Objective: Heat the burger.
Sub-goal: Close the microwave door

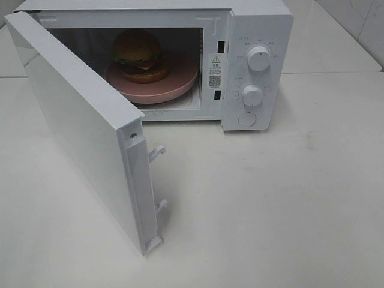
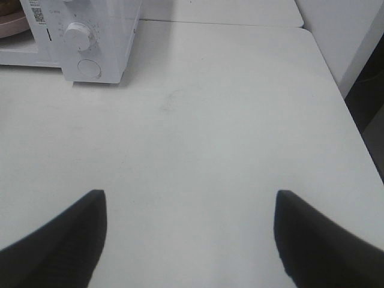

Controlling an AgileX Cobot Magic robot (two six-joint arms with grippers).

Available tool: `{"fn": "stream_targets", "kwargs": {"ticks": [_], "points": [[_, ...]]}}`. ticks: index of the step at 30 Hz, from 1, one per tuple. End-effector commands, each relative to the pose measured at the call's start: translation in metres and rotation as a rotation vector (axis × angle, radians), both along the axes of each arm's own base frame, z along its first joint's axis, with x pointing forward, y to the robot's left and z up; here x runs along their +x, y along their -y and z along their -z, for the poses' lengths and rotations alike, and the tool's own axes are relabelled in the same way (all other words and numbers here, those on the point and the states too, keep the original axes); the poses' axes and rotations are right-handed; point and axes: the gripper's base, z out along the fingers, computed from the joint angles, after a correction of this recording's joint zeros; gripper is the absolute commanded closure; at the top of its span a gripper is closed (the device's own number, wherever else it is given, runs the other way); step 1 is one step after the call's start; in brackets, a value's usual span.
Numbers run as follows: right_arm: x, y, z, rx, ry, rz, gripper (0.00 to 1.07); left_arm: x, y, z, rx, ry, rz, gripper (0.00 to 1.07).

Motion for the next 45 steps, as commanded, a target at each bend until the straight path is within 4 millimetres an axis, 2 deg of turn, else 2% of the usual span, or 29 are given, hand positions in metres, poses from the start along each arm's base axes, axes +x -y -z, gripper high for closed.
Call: {"fn": "stream_targets", "kwargs": {"ticks": [1,18,24,25,26,28,29,30,31,32,33,34,35,36,37,39,41,45], "points": [[-0.004,0.000,0.001,0.001,0.024,0.007,0.32,-0.001,0.000,-0.001,0.000,0.021,0.007,0.07],[-0.004,0.000,0.001,0.001,0.024,0.007,0.32,0.002,0.000,-0.001,-0.002,0.003,0.007,0.07],[-0.004,0.000,0.001,0.001,0.024,0.007,0.32,0.010,0.000,-0.014,-0.001,0.025,0.002,0.15],[-0.004,0.000,0.001,0.001,0.024,0.007,0.32,0.016,0.000,-0.018,-0.002,0.034,0.000,0.21],[-0.004,0.000,0.001,0.001,0.024,0.007,0.32,0.016,0.000,-0.018,-0.002,0.034,0.000,0.21],[-0.004,0.000,0.001,0.001,0.024,0.007,0.32,0.025,0.000,-0.021,-0.012,0.047,0.002,0.33],[-0.004,0.000,0.001,0.001,0.024,0.007,0.32,0.025,0.000,-0.021,-0.012,0.047,0.002,0.33],[-0.004,0.000,0.001,0.001,0.024,0.007,0.32,0.030,0.000,-0.022,-0.013,0.052,0.000,0.44],[-0.004,0.000,0.001,0.001,0.024,0.007,0.32,0.030,0.000,-0.022,-0.013,0.052,0.000,0.44],[-0.004,0.000,0.001,0.001,0.024,0.007,0.32,0.035,-0.001,-0.022,-0.010,0.049,-0.003,0.56],[-0.004,0.000,0.001,0.001,0.024,0.007,0.32,0.037,-0.001,-0.021,-0.005,0.046,-0.006,0.62],[-0.004,0.000,0.001,0.001,0.024,0.007,0.32,0.037,-0.001,-0.021,-0.005,0.046,-0.006,0.62],[-0.004,0.000,0.001,0.001,0.024,0.007,0.32,0.043,-0.002,-0.018,0.000,0.039,-0.010,0.73],[-0.004,0.000,0.001,0.001,0.024,0.007,0.32,0.046,-0.002,-0.017,0.000,0.041,-0.011,0.78],[-0.004,0.000,0.001,0.001,0.024,0.007,0.32,0.046,-0.002,-0.017,0.000,0.041,-0.011,0.78],[-0.004,0.000,0.001,0.001,0.024,0.007,0.32,0.060,-0.002,-0.006,-0.002,0.041,-0.016,1.03],[-0.004,0.000,0.001,0.001,0.024,0.007,0.32,0.063,-0.002,-0.004,-0.001,0.043,-0.017,1.07],[-0.004,0.000,0.001,0.001,0.024,0.007,0.32,0.073,-0.003,0.002,-0.002,0.076,-0.021,1.07]]}}
